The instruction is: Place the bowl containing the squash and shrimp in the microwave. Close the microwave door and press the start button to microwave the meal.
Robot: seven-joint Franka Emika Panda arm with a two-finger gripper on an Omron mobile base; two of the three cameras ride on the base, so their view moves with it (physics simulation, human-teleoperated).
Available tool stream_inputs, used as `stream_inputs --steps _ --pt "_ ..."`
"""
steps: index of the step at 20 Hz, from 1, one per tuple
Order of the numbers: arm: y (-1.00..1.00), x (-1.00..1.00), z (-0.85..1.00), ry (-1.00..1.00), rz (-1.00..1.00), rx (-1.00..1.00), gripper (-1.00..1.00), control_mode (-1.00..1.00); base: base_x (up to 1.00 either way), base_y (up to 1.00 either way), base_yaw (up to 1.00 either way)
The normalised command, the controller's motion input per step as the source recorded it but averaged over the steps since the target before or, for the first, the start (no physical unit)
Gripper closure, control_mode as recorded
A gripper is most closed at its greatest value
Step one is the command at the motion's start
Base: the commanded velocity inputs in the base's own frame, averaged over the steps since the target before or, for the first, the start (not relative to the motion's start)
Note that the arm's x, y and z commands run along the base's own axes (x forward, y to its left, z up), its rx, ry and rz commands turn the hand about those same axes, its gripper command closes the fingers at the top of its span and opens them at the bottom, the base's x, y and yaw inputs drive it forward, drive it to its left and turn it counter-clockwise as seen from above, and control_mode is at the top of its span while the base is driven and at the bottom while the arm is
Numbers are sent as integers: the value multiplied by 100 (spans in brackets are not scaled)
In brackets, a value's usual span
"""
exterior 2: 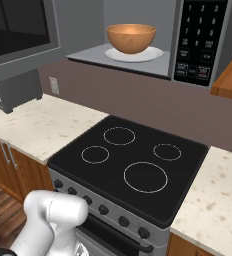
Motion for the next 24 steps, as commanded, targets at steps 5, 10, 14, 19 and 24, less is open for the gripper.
stream_inputs --steps 5,10,14,19,24 --pt "85 -6 0 0 3 -28 -100 -100 0 0 0" --pt "86 0 -2 3 0 -26 -100 -100 0 0 0" --pt "100 9 -10 9 0 -30 -100 -100 0 0 0" --pt "84 19 -2 11 0 -19 -100 -100 0 0 0" --pt "42 43 0 11 0 -2 -100 -100 0 0 0"
